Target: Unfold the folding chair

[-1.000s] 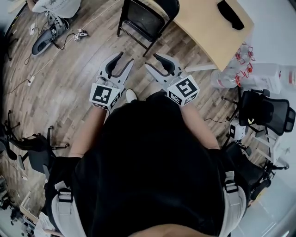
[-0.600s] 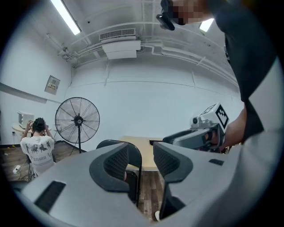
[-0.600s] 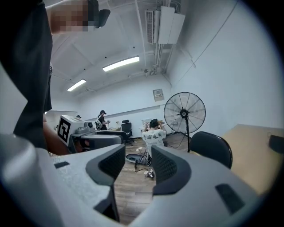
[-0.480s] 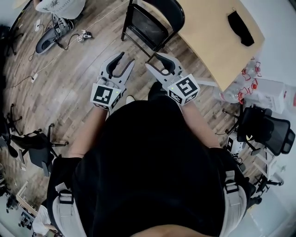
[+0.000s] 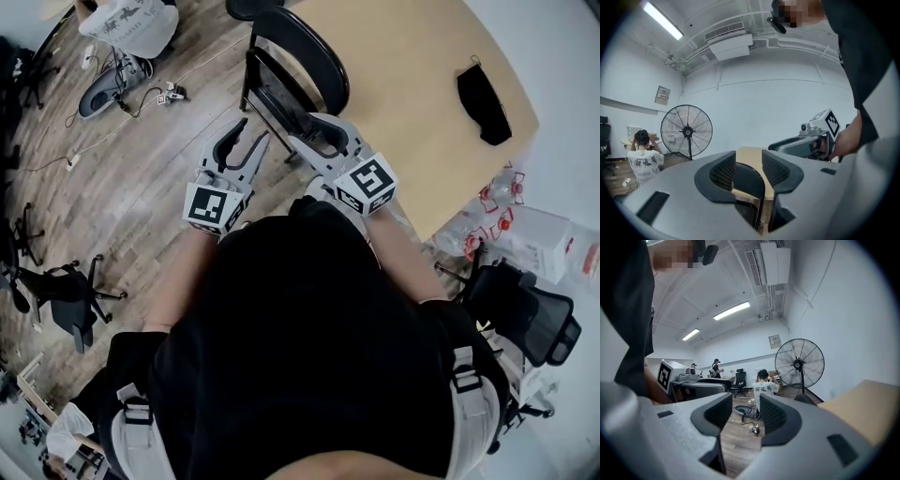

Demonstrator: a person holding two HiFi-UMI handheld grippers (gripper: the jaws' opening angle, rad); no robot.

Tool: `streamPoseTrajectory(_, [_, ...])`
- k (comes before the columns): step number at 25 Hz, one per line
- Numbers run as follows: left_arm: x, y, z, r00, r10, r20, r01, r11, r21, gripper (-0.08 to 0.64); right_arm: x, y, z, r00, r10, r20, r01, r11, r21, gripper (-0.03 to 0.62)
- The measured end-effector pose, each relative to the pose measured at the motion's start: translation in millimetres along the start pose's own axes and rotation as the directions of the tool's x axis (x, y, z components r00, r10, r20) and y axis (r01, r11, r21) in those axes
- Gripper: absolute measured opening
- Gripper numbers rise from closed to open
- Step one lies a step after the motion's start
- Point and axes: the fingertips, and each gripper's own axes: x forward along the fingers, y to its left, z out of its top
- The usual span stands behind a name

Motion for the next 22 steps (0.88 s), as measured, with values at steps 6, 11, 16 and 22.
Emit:
streamPoseTrajectory(6, [50.7,-13.0,-2.1,0.998,0.051,-0.028,-0.051,0.999,-0.003,0.167,-14.1,-57.5,4.1,0.999,0.033,0.003,-0.033,0.999,-0.003,0.176])
streamPoseTrajectory(11, [76.2,-13.4,-6.4,0.996,0.075,-0.056,-0.074,0.997,0.006,0.167,-17.1,-91.4,0.5,1.0,0.023,-0.008,-0.023,1.0,0.018,0.176])
streamPoseTrajectory(16, [92.0,10.7,-18.0,0.993,0.092,-0.07,-0.093,0.996,-0.01,0.167,1.5,-112.9,-8.7,0.999,0.018,-0.041,-0.016,1.0,0.025,0.176])
streamPoseTrajectory(22, [112.9,40.6,-24.0,0.996,0.069,-0.063,-0.071,0.997,-0.018,0.167,25.1,-137.8,-3.4,0.997,-0.04,-0.067,0.041,0.999,0.0,0.176])
